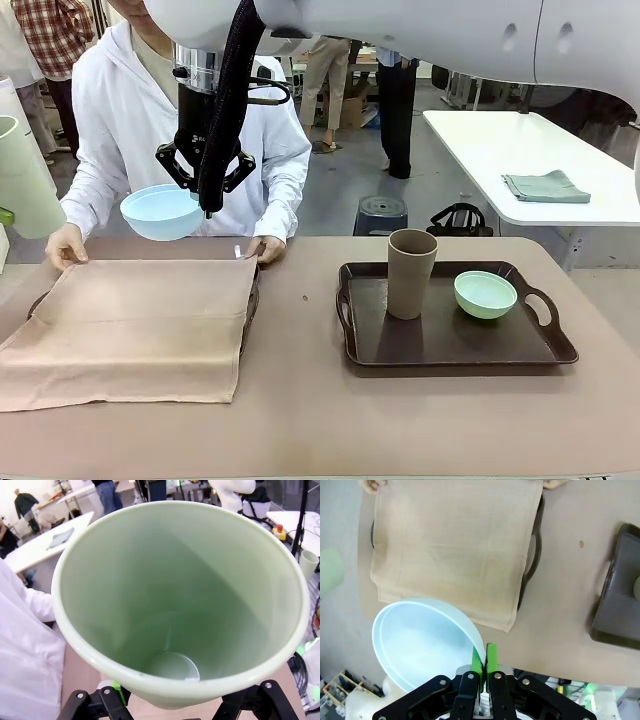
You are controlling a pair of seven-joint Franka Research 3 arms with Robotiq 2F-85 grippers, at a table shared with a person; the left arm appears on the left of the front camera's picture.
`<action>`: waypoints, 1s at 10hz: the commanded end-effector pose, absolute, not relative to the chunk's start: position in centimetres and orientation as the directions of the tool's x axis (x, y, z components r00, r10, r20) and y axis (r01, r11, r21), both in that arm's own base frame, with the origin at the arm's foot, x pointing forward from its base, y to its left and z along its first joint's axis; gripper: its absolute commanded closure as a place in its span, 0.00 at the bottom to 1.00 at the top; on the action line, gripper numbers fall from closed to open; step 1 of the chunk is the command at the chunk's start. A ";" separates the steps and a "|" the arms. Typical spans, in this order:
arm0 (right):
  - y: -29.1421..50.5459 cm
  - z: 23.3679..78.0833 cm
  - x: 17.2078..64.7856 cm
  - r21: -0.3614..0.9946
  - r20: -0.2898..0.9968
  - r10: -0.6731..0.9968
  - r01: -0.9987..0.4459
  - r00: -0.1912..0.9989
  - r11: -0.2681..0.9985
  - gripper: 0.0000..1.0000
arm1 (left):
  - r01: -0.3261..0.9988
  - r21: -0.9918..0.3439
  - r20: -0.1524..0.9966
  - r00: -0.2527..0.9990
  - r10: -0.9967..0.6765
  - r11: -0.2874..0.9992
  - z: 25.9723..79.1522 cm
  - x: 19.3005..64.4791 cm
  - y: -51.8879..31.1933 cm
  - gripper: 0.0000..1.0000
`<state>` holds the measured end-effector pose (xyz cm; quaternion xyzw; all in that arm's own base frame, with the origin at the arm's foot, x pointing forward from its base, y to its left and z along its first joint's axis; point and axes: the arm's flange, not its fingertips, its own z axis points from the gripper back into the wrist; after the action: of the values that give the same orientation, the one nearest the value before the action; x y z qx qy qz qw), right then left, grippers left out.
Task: Set up a tray with a mat and arrange the tableware.
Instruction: Place the Picnic Bowl and Reusable plastic cup back onto the Handle tray in front of the human's position.
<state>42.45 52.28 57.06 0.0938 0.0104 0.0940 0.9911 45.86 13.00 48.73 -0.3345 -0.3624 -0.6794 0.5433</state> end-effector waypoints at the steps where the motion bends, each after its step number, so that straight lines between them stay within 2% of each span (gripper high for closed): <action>1: 52.3 57.3 42.4 0.196 0.008 0.194 -0.192 0.981 0.962 1.00 | 0.979 0.140 0.846 -0.197 -0.496 -0.150 49.2 45.7 13.0 1.00; 10: 52.3 57.3 42.4 0.196 0.008 0.194 -0.192 0.981 0.962 1.00 | 0.979 0.140 0.846 -0.197 -0.496 -0.150 49.2 45.7 13.0 1.00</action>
<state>42.45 52.28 57.06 0.0938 0.0104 0.0940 0.9911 45.86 13.00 48.74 -0.3345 -0.3624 -0.6794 0.5433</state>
